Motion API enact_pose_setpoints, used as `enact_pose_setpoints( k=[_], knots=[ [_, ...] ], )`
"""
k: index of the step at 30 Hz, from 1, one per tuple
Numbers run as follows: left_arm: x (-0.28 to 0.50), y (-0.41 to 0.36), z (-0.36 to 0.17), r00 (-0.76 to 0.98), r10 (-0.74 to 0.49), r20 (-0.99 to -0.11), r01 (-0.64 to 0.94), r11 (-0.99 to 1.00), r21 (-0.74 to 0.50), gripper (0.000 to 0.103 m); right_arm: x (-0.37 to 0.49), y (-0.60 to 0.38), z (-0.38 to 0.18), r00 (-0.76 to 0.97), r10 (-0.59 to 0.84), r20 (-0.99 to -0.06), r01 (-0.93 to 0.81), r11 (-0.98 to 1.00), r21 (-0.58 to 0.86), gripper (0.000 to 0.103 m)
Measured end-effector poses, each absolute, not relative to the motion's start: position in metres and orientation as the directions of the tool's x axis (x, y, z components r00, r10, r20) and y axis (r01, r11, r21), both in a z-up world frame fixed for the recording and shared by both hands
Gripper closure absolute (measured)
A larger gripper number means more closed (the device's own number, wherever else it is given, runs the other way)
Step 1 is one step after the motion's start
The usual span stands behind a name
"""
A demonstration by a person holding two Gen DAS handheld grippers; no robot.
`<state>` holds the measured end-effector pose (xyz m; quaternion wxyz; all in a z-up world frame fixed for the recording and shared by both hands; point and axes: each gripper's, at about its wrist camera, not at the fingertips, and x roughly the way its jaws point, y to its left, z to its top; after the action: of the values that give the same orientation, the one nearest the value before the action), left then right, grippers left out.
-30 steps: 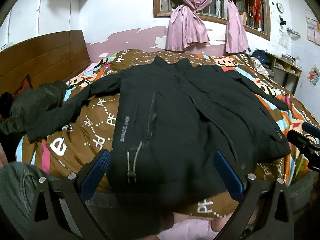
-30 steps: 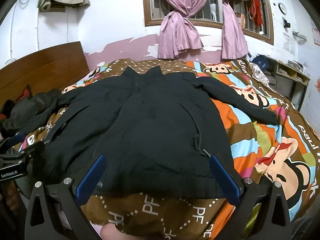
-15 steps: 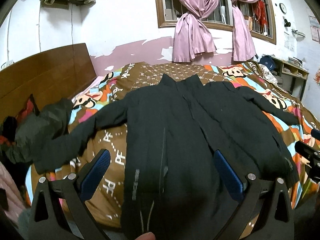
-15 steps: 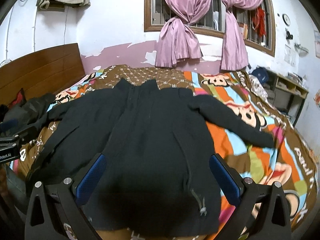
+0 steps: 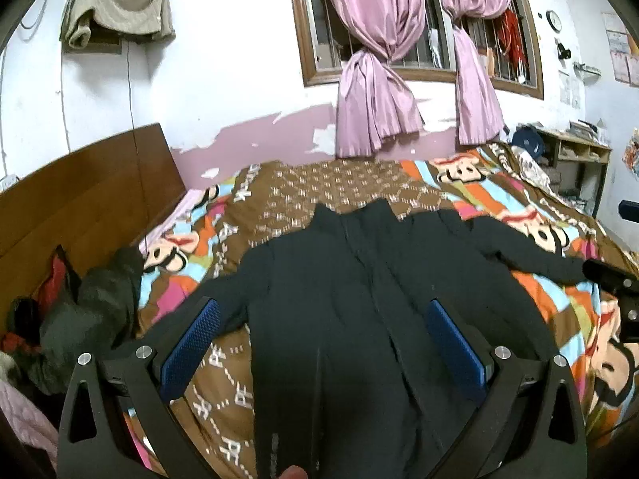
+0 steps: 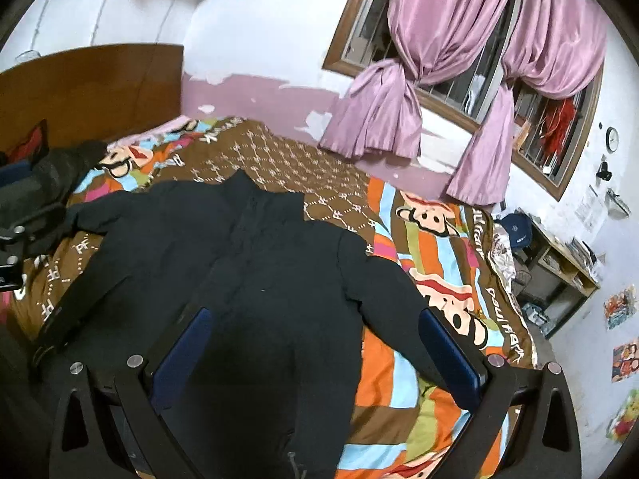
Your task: Fold large clothes
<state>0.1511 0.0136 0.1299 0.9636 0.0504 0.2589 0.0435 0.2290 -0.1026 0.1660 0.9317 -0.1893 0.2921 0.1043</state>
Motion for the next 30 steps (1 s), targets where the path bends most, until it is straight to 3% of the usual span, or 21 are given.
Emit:
enact_pose_setpoints(
  k=[5,15,20,27,30],
  knots=[
    [0.18,0.016,0.144,0.875,0.125,-0.468,-0.07,0.988,0.135,0.002,0.285,-0.118,0.18,0.761,0.111,-0.639,-0.264,0.953,-0.149,0.0],
    [0.264,0.013,0.116,0.855,0.131,-0.503,-0.056,0.985,0.161,0.002,0.401,-0.193,0.175,0.807,0.075,-0.586,-0.044,0.997,0.067,0.0],
    [0.313,0.009,0.093,0.836,0.109,-0.537,-0.027,0.987,0.157,0.002,0.449,-0.243,0.141,0.816,0.039,-0.577,0.06,0.987,0.151,0.0],
    [0.382,-0.005,0.051,0.814,0.03,-0.581,0.053,0.991,0.125,0.002,0.49,-0.317,0.069,0.744,-0.008,-0.668,0.234,0.94,0.25,0.0],
    [0.411,-0.015,0.032,0.793,-0.057,-0.607,0.106,0.993,0.046,0.002,0.495,-0.35,0.032,0.665,-0.013,-0.746,0.352,0.887,0.299,0.0]
  ],
)
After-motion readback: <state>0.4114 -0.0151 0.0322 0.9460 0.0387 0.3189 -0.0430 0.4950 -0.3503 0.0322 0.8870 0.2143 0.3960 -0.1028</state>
